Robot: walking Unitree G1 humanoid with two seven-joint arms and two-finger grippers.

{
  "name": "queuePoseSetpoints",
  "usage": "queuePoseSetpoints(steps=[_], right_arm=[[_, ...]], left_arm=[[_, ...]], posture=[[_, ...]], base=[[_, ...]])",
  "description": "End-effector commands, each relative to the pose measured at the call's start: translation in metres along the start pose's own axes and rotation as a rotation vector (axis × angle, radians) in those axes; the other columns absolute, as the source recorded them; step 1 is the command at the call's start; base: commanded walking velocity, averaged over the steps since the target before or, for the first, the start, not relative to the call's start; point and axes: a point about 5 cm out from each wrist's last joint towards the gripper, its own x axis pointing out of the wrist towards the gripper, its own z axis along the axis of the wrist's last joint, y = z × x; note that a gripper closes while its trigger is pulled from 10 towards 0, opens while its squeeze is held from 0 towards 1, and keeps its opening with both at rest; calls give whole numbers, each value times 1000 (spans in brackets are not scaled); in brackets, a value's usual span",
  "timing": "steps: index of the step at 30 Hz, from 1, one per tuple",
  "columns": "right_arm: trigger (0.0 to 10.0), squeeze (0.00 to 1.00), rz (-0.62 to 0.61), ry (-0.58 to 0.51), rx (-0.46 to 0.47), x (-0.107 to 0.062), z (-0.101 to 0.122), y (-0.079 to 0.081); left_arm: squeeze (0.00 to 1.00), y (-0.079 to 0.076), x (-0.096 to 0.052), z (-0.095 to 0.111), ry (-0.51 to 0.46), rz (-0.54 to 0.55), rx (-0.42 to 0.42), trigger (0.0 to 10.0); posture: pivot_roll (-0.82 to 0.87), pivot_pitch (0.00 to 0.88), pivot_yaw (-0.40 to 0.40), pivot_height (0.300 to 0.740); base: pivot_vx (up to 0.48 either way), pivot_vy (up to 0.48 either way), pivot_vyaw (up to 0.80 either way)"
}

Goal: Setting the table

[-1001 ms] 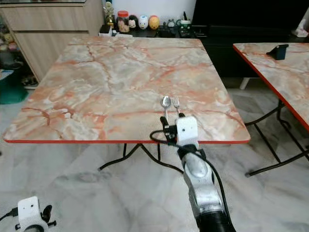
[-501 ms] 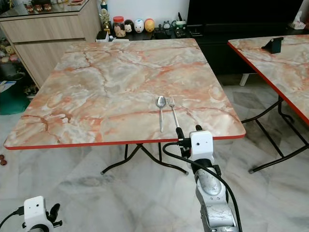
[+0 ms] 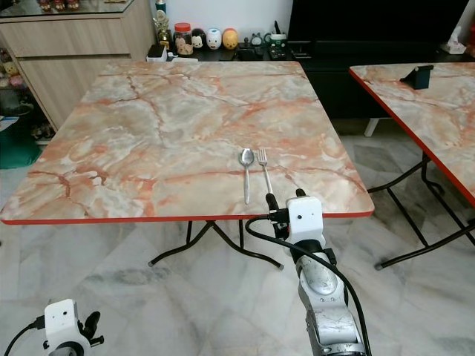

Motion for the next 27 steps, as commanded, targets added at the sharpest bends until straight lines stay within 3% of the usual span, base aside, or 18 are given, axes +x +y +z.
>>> queuePoseSetpoints(steps=[1,5,19,27], right_arm=[[10000,0,-19,-23,9,2,7,-2],[10000,0,-31,-32,21,5,10,0],[10000,0,-40,-39,28,6,12,5],[10000,0,-35,-45,39,7,13,9]], left_arm=[[0,5,-2,-5,31,15,4,10000],[0,6,-1,-6,45,9,21,10000],[0,10,0,-4,62,7,44,10000],[0,8,1,-1,36,-14,33,10000]], posture=[[-43,0,2,740],[-54,0,18,740],[-54,0,32,740],[-51,0,35,740]], base=[[0,0,0],[0,141,0],[0,431,0],[0,0,0]])
